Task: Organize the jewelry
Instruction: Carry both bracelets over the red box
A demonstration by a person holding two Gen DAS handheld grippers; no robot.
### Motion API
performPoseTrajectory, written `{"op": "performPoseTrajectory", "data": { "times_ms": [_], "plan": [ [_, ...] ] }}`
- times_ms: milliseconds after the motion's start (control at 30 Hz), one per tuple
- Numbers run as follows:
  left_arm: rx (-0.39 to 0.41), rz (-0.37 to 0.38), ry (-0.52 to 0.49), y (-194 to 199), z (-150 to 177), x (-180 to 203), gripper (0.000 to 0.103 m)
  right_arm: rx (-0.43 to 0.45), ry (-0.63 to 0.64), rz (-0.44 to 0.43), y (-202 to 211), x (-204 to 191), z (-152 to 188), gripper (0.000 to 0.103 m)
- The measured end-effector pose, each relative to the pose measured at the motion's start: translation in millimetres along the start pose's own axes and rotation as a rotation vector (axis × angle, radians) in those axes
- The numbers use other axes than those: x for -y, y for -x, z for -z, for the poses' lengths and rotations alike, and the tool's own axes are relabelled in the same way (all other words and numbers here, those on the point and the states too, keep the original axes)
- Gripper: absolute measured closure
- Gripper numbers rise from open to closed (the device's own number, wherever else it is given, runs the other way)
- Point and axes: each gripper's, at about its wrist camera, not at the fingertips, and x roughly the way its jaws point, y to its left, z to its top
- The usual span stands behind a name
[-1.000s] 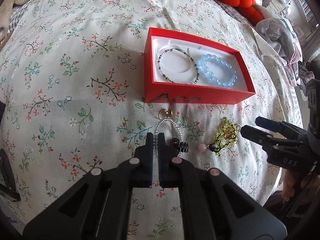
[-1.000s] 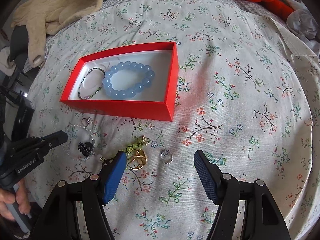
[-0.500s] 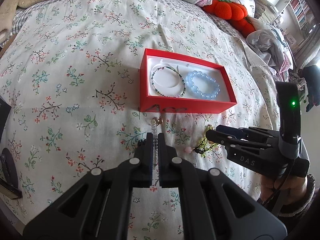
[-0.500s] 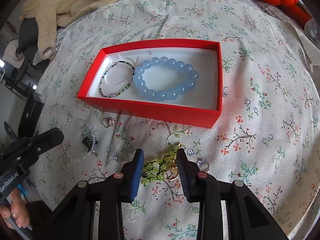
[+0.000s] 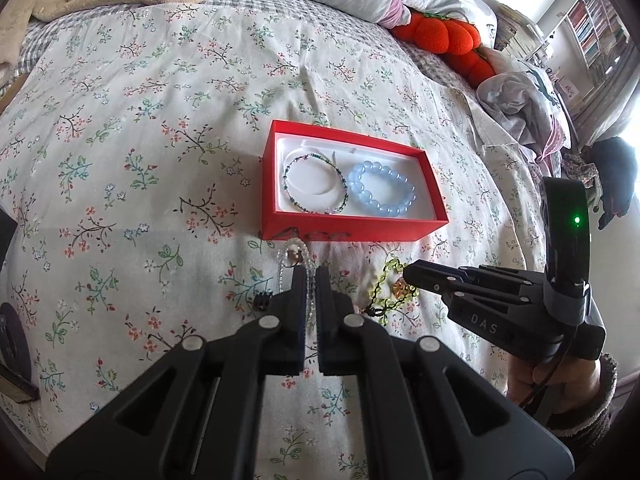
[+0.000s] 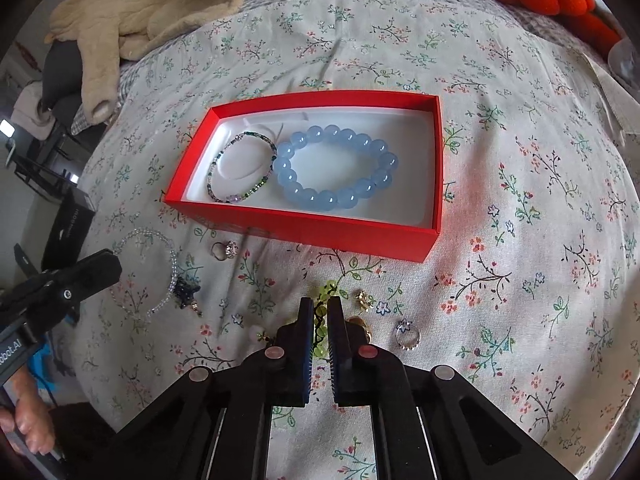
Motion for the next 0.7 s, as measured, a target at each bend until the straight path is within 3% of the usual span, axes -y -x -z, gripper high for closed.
{"op": "performPoseTrajectory", "data": {
  "times_ms": [700],
  "plan": [
    [0.084,0.074,-0.005,2.1,-26.6,28.5,0.098,0.199,-0.045,-0.098,74.0,8.9,-20.4,0.097]
  ]
}}
